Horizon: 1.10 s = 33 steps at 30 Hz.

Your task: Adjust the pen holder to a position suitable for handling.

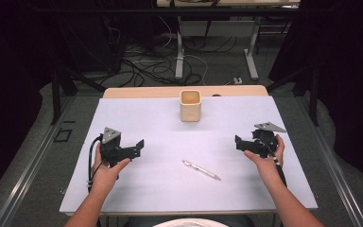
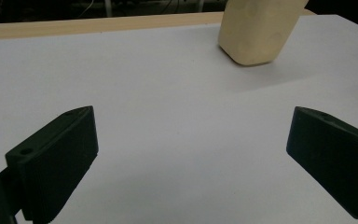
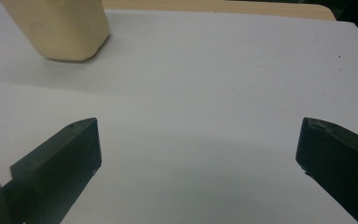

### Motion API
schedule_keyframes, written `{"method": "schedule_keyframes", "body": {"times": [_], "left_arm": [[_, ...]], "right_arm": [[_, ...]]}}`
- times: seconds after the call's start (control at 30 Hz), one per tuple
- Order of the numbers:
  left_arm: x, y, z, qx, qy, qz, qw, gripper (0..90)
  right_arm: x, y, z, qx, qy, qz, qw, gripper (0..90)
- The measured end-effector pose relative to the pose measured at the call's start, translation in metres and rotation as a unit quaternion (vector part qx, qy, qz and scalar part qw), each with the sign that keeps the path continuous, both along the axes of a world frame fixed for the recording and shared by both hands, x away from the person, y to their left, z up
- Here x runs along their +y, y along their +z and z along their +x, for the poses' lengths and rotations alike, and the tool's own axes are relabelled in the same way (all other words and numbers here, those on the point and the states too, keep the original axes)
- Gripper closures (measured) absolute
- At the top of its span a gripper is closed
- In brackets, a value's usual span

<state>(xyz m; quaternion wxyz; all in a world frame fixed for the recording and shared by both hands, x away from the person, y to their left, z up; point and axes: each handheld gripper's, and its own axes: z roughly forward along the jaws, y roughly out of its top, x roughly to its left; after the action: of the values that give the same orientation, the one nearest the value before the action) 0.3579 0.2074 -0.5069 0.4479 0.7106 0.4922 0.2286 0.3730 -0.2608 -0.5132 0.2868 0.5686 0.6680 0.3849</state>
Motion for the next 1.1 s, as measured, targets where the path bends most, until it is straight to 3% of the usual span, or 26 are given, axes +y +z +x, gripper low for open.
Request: {"method": "schedule_keyframes", "body": {"times": [0.1,0.33,0.5,0.63,0.87,1.1], "left_arm": [[-0.001,0.000,0.000,-0.007,0.002,0.005,1.0000,1.8],[-0.001,-0.003,0.001,-0.003,0.013,0.012,0.9998,1.1],[-0.002,-0.004,0.000,-0.004,0.005,0.021,0.9998,0.3],[-0.001,-0.003,-0.001,-0.005,0.010,0.012,0.9999,0.3],[0.000,-0.002,0.000,-0.004,0.017,0.010,0.9998,0.3],[-0.001,-0.003,0.000,-0.004,0.018,0.011,0.9998,0.3]], "right_arm": [[0.002,-0.002,0.001,0.004,0.010,-0.007,0.9999,0.0],[0.011,-0.001,0.000,0.007,0.017,-0.012,0.9997,0.4],[0.017,0.000,0.002,0.017,0.026,-0.004,0.9995,0.4],[0.020,0.002,0.003,0.019,0.033,-0.002,0.9993,0.5],[0.031,0.019,0.014,0.022,0.041,0.017,0.9988,0.3],[0.048,0.038,0.029,0.019,0.061,0.016,0.9978,0.3]]}}
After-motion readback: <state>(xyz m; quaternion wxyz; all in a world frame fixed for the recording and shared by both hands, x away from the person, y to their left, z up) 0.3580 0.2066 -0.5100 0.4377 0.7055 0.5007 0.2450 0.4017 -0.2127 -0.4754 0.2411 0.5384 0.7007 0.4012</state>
